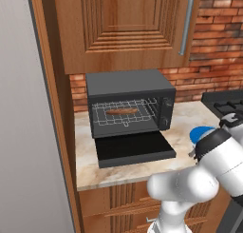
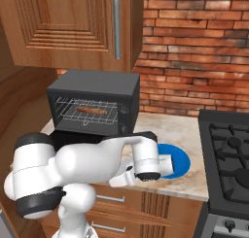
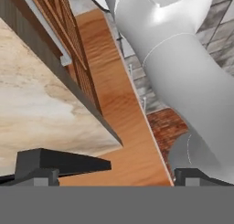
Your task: Pull the toaster oven rack outwards. Pick up the baguette from the plate and place it on the toaster oven rack. Close the toaster oven door fully and set the temperature to the lowest setting.
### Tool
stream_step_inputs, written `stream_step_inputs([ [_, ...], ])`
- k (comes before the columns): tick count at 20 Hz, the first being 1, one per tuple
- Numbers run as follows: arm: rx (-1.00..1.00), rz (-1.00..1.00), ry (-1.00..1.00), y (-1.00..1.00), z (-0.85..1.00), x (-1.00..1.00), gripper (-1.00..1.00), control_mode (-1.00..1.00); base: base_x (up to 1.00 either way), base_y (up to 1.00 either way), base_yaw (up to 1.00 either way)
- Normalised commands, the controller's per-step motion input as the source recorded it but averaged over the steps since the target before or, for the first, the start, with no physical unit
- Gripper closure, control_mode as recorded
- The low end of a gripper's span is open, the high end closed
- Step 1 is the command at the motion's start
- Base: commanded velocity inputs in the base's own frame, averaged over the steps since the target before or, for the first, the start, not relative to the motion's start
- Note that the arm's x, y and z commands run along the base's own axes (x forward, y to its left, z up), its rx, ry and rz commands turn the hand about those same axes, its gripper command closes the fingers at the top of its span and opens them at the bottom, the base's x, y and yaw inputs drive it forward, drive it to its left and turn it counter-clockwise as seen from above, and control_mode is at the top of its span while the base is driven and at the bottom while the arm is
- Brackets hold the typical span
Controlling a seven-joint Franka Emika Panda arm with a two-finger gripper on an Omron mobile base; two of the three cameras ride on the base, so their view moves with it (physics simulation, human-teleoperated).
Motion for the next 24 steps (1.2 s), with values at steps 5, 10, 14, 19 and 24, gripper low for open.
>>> stream_step_inputs([
  [5,0.0,-0.17,-0.01,0.01,-0.05,0.02,-1.0,-1.0,0.0,0.0,0.0],
  [10,0.0,-0.12,0.0,0.04,-0.01,0.13,-1.0,-1.0,0.0,0.0,0.0],
  [14,0.0,-0.08,0.0,0.01,0.0,0.21,-1.0,-1.0,0.0,0.0,0.0],
  [19,0.01,-0.03,0.0,0.0,-0.04,0.23,-1.0,-1.0,0.0,0.0,0.0],
  [24,0.0,-0.02,0.0,0.0,-0.14,0.06,-1.0,-1.0,0.0,0.0,0.0],
])
